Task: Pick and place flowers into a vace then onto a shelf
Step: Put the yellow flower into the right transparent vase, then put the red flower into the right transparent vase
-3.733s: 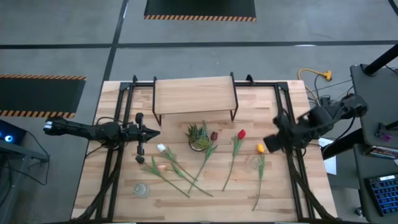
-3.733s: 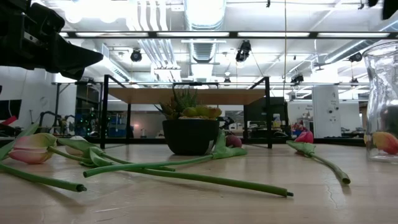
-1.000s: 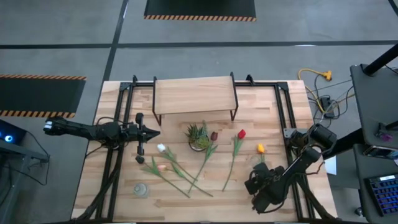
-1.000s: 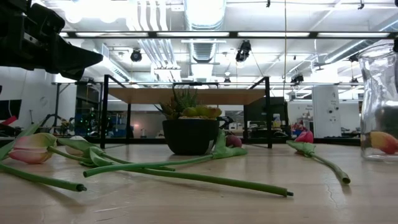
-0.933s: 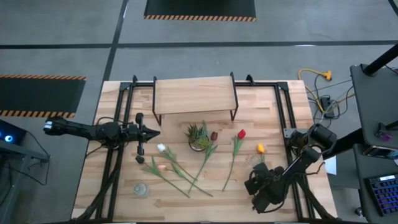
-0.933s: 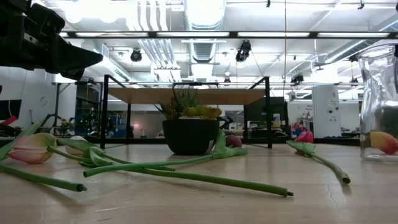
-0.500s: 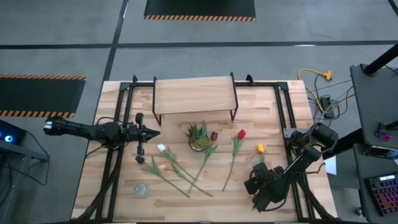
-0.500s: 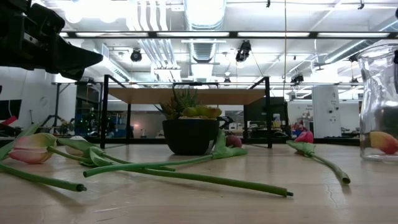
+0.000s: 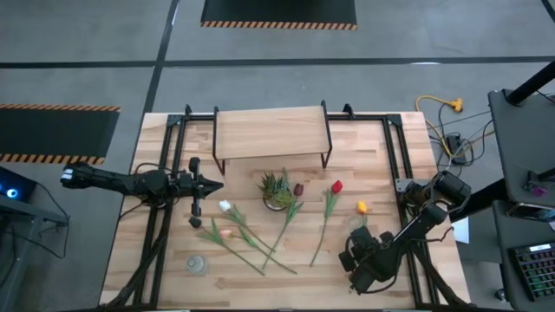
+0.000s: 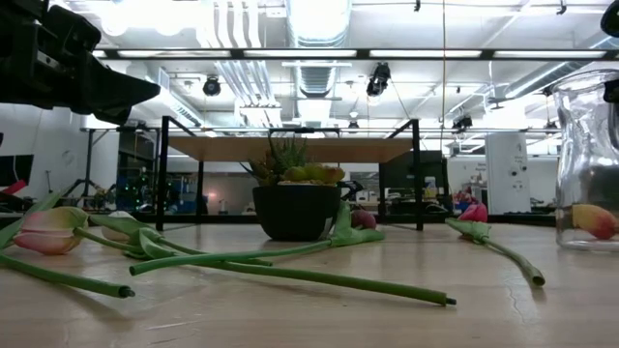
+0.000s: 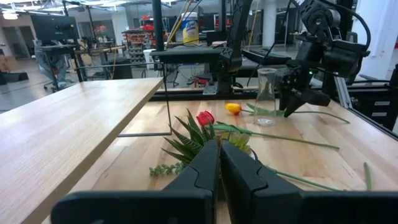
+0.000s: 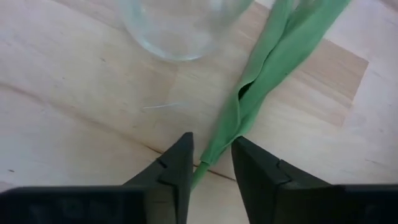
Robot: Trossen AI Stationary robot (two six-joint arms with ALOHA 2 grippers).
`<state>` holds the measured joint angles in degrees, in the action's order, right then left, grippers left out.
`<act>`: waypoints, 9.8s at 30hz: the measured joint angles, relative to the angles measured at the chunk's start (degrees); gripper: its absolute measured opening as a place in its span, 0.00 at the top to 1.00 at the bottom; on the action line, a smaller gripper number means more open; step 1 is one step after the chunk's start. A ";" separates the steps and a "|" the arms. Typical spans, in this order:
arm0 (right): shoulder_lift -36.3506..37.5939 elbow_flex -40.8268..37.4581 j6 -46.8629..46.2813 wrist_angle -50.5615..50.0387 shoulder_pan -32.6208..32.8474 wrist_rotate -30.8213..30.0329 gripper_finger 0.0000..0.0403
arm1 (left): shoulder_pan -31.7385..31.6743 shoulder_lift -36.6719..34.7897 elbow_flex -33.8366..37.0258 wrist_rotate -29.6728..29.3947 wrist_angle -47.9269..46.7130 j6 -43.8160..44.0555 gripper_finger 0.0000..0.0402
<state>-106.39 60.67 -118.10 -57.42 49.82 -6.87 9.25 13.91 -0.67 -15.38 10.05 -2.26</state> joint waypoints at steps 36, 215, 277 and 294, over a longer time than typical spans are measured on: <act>3.49 6.60 -2.49 -18.14 1.76 8.60 0.97 | -0.01 0.00 0.00 0.00 0.01 0.00 1.00; 55.31 -41.01 104.74 74.93 -5.53 -40.53 0.76 | -0.01 -0.05 0.01 -0.01 0.03 -0.22 1.00; 60.57 -32.24 116.59 60.19 4.55 -25.55 0.73 | -0.01 -0.06 0.02 0.00 0.18 -0.22 1.00; 65.27 -33.71 132.94 65.67 -10.94 -1.63 0.77 | -0.01 -0.06 0.02 -0.01 0.35 -0.22 1.00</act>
<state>-41.12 26.96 14.84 8.25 38.88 -8.49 9.23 13.86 -0.64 -15.39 10.39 -2.48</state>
